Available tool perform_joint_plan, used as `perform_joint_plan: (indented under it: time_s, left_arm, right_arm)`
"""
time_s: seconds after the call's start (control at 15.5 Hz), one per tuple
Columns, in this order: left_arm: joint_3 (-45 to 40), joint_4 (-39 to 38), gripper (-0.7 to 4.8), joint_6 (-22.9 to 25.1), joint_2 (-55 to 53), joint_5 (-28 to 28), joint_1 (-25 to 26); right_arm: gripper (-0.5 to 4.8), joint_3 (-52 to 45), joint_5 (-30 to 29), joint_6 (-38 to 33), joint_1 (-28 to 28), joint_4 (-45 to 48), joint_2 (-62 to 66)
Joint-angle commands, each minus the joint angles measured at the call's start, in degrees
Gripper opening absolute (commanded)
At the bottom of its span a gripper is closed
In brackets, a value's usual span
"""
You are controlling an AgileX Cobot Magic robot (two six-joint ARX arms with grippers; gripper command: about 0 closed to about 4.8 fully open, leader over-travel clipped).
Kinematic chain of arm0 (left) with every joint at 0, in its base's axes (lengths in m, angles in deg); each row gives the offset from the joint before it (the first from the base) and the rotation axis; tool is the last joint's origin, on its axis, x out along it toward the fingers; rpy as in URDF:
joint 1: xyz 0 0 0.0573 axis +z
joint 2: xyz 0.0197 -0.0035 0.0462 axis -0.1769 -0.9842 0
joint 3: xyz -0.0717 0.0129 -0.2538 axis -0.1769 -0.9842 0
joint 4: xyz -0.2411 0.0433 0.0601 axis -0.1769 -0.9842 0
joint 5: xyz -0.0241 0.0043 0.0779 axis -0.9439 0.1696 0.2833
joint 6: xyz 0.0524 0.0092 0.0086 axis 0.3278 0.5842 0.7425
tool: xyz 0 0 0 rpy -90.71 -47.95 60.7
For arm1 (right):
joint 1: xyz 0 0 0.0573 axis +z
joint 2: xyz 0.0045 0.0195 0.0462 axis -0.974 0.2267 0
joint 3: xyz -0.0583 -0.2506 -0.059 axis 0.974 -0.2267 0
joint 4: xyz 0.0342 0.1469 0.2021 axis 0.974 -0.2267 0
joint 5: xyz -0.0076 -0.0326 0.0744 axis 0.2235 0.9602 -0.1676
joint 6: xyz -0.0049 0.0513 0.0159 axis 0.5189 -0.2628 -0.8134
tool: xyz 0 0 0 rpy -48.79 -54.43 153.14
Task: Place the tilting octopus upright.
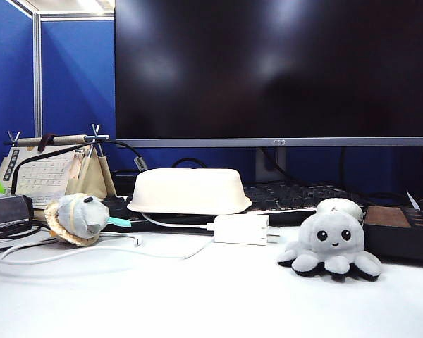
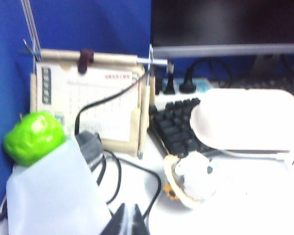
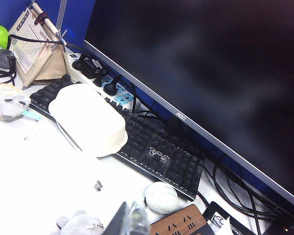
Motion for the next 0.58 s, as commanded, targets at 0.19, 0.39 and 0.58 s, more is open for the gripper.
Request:
perform_joint_plan:
  time_s: [0.19,0.39,0.58]
  left_arm:
    - [-1.36,4.26,0.22,1.75,2.67,0.63,0.11]
    - [-2.93,8.26,0.22,1.7,2.67,2.8,0.11]
    - [-6.32,12.2,0.22,1.51,2.67,2.75,0.11]
  right_arm:
    - [-0.06,0.15,0.07,-0.26,-0.02,0.57,0.02]
    - [-0.06,0.15,0.07,-0.28,-0.02,0.55,0.02]
    - [-0.06,0.15,0.07,-0.28,0.0,0.55,0.02]
